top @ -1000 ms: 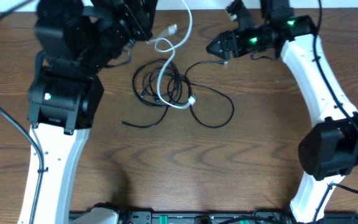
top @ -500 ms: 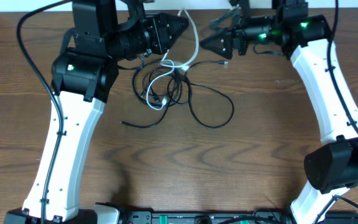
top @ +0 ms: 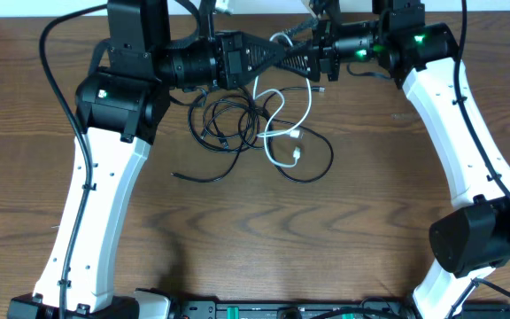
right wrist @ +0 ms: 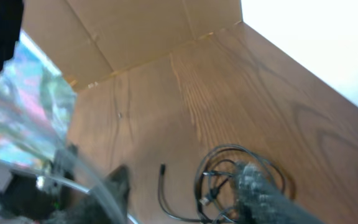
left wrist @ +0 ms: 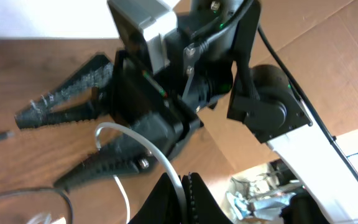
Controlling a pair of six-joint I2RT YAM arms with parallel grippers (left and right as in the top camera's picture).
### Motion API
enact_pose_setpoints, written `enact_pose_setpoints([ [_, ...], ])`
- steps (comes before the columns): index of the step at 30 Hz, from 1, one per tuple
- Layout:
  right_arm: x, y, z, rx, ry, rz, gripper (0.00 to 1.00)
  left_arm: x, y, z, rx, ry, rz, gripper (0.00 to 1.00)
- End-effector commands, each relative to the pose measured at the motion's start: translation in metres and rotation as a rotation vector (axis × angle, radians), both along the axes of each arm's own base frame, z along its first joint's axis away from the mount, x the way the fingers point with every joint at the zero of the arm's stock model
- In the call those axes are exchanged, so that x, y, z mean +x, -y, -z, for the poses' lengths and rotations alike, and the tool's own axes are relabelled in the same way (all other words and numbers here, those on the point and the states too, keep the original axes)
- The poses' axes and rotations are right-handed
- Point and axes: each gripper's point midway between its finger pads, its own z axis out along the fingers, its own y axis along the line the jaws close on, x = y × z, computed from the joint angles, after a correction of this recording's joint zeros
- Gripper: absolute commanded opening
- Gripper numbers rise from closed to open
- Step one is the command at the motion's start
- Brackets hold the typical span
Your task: Untangle cables
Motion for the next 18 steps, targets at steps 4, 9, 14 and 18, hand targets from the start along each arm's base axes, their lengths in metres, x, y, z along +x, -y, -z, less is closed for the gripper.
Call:
enact_pose_setpoints([
  [4,0.012,0.004,-0.007,0.023,-0.048,0.062,0.04,-0.008,0.001,-0.003,-0.001,0.009,0.033,0.08],
  [9,0.027,0.019,-0.013,0.053,-0.112,0.135,0.01,-0.003,-0.002,0.000,0.015,0.008,0.001,0.16],
  [14,0.066,0.076,-0.030,0.116,-0.183,0.350,0.01,0.010,-0.010,0.010,0.066,-0.005,-0.088,0.51],
  [18,0.092,0.151,-0.064,0.232,-0.194,0.530,0.01,0.015,-0.015,0.018,0.100,-0.024,-0.139,0.61],
])
